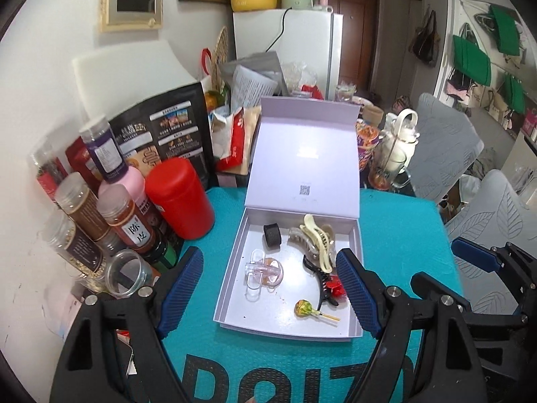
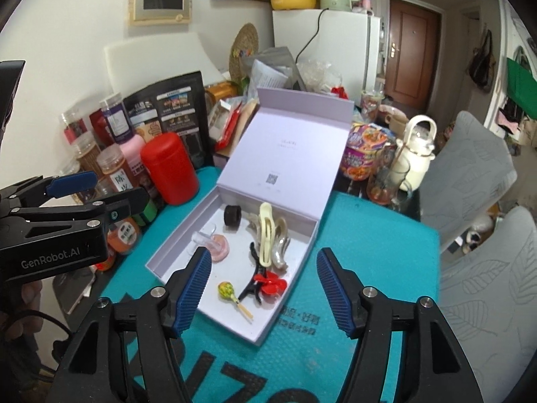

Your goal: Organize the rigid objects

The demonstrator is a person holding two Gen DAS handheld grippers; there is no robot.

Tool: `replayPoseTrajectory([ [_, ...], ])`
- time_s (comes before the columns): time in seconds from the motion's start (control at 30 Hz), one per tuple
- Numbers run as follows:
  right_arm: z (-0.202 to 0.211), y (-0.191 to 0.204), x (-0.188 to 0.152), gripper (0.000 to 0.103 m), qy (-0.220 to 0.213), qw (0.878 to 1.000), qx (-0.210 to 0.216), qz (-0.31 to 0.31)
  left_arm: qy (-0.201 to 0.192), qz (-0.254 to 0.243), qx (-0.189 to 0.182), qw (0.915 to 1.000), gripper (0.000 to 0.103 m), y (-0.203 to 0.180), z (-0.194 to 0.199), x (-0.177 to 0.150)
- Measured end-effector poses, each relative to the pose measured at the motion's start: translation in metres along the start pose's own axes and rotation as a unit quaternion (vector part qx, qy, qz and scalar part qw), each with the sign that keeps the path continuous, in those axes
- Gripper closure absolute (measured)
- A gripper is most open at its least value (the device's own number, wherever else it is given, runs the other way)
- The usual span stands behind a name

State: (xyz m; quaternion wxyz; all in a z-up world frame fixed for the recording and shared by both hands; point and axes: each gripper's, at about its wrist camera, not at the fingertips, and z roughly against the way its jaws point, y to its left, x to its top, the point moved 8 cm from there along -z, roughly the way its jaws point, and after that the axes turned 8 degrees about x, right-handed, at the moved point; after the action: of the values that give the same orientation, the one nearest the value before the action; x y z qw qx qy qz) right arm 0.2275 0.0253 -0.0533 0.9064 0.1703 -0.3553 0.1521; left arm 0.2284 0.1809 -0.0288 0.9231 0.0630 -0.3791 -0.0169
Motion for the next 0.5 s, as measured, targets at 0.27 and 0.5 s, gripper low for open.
replayPoseTrajectory([
  [0.27, 0.057, 0.001, -0.011, 0.034, -0.021, 1.000, -0.010, 0.008, -0.014, 0.011, 0.004, 0.9998, 0.021, -0.011, 0.046, -0.013],
  [0.5, 0.093, 0.001, -0.035, 0.022, -0.028, 1.000, -0.007, 0.009, -0.009, 0.024, 0.011, 0.9996, 0.021, -0.021, 0.080, -0.036],
])
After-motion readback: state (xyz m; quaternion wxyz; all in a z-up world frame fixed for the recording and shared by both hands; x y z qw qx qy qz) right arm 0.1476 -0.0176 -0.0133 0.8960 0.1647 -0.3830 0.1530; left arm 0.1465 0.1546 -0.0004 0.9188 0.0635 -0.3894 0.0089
